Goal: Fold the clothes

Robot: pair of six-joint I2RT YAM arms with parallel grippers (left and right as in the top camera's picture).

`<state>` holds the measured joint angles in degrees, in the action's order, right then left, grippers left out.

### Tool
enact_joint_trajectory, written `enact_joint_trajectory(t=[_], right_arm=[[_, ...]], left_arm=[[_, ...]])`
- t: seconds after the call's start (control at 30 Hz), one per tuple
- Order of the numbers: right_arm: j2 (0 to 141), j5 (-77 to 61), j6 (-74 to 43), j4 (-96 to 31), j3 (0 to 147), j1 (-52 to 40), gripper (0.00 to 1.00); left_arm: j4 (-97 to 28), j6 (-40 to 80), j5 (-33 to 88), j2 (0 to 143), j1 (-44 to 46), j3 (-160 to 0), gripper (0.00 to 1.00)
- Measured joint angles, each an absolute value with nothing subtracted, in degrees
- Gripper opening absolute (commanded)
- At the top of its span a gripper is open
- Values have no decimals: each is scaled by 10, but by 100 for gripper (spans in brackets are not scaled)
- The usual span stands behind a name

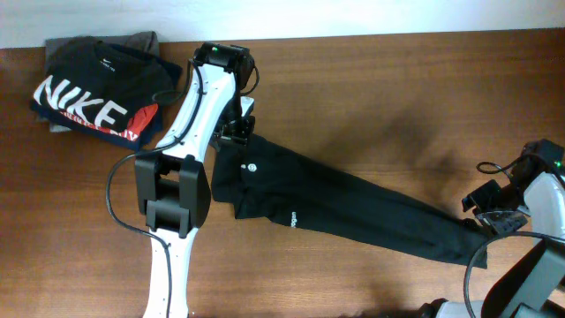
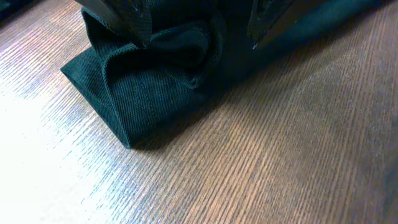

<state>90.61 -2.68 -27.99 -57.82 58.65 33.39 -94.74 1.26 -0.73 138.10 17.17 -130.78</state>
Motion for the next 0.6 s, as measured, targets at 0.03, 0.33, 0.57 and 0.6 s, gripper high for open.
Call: enact_joint_trajectory(t=[0.03, 0.33, 0.57, 0.6], right_arm=[[908, -27, -280, -578, 587, 334, 56], [939, -29, -281, -578, 586, 334, 30], [941, -32, -288, -557, 586, 334, 4], [941, -31, -292, -549, 586, 334, 4]], left_arm=[[-947, 12, -7, 1381, 172, -1308, 53], [-947, 12, -7, 1381, 172, -1308, 53], [-947, 13, -7, 1381, 172, -1308, 53], [-947, 13, -7, 1381, 172, -1308, 54]])
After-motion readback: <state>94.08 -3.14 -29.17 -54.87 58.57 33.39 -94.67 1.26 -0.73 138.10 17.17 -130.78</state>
